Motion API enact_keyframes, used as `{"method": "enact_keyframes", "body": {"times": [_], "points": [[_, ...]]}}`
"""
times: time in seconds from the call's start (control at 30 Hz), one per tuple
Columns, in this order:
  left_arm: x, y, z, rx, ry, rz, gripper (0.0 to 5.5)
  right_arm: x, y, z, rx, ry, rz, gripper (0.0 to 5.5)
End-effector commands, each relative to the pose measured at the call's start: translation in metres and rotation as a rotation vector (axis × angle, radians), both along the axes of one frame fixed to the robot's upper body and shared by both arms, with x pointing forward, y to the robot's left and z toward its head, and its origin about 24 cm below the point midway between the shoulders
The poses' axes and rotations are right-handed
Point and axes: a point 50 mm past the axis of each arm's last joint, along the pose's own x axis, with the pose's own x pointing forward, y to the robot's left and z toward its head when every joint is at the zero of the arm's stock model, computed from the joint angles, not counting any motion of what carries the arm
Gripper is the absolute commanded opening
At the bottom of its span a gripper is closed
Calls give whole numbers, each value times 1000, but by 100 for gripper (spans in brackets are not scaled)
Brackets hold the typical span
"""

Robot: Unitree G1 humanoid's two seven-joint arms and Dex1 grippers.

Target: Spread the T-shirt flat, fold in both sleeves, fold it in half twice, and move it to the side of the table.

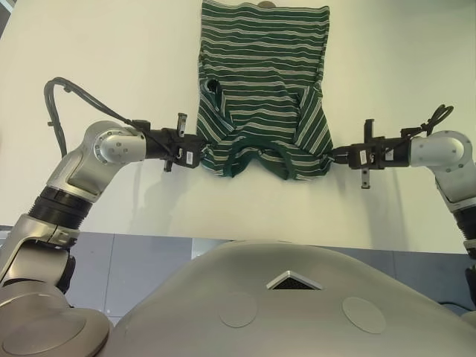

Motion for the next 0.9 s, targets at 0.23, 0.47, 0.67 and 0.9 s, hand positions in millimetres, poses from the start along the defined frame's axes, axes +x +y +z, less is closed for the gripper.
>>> {"method": "enact_keyframes", "body": {"times": [0.23, 0.47, 0.67, 0.9], "points": [[-60, -8, 43, -233, 672, 179, 0, -2, -22, 69, 168, 552, -124, 0], [34, 18, 48, -449, 467, 628, 0, 112, 19, 68, 317, 264, -383, 0], [98, 38, 50, -596, 260, 946, 0, 160, 55, 48, 265, 139, -538, 0], [107, 28, 27, -596, 294, 1050, 87, 170, 63, 30, 194, 114, -726, 71]]}}
